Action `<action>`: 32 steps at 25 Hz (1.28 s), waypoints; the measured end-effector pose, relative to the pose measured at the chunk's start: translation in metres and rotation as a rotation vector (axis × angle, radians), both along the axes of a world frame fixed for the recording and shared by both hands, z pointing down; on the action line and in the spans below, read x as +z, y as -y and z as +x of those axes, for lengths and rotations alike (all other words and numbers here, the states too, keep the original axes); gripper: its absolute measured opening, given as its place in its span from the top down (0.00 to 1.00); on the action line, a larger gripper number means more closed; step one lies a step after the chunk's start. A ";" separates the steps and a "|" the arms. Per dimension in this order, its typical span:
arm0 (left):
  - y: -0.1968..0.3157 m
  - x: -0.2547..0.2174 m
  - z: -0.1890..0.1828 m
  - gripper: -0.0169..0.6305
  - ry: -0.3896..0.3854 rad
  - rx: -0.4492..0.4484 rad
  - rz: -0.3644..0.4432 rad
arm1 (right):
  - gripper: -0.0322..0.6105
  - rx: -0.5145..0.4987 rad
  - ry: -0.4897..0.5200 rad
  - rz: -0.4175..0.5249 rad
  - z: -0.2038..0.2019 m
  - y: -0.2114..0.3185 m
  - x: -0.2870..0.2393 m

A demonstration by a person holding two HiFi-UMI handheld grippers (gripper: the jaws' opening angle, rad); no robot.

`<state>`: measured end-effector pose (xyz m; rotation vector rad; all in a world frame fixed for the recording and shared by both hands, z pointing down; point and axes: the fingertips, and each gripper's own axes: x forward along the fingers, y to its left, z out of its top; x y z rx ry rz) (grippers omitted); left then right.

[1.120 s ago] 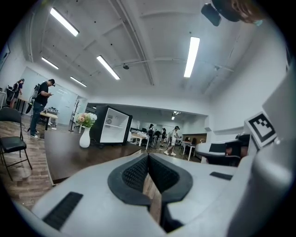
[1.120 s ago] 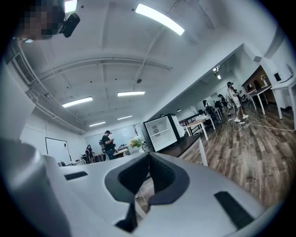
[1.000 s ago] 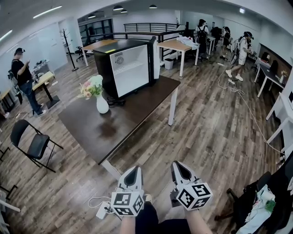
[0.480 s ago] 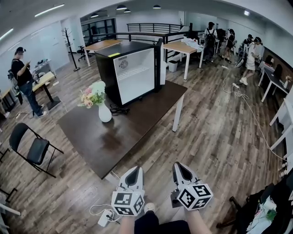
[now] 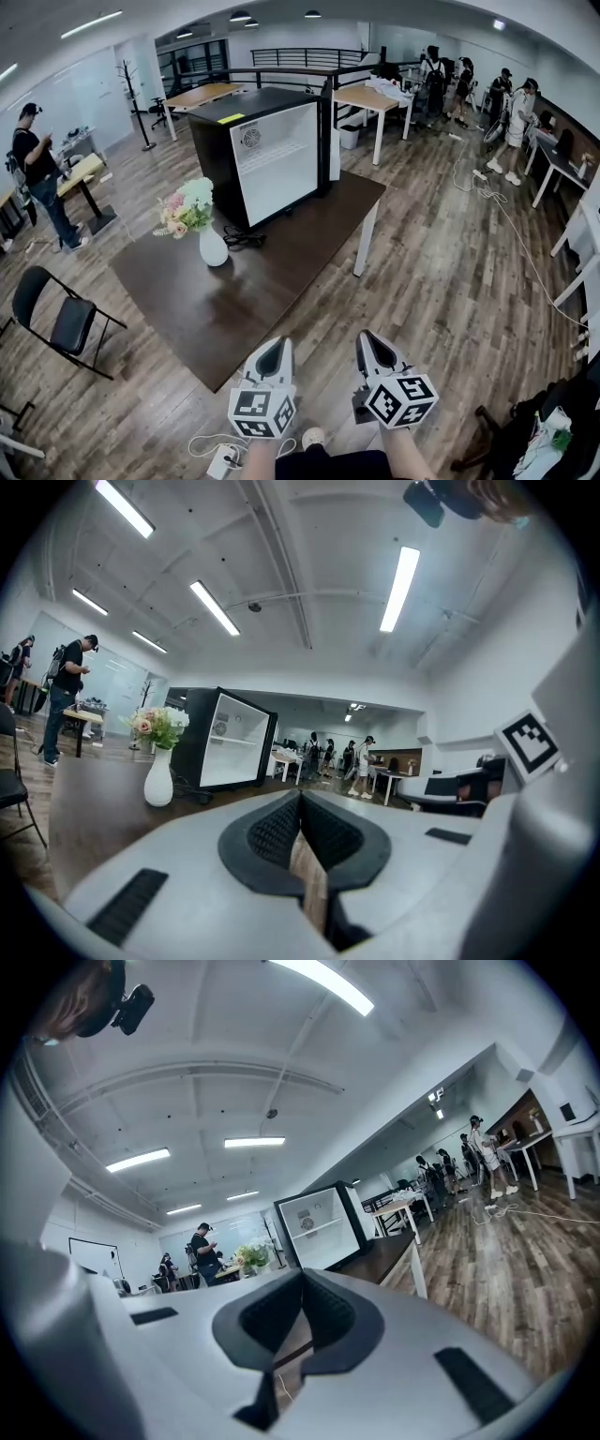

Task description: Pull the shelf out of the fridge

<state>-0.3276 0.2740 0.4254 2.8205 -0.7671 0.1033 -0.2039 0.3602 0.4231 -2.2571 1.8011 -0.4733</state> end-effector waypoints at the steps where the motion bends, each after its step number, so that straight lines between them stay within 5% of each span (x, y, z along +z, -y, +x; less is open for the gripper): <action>1: 0.006 0.000 0.002 0.97 -0.002 0.004 0.002 | 0.96 0.003 -0.002 0.000 0.001 0.005 0.001; 22: 0.044 0.025 0.005 0.97 0.025 0.029 -0.058 | 0.96 0.009 0.028 -0.060 0.001 0.051 0.024; 32: 0.072 0.029 0.038 0.97 0.034 0.034 -0.056 | 0.96 0.009 0.045 -0.067 0.032 0.080 0.031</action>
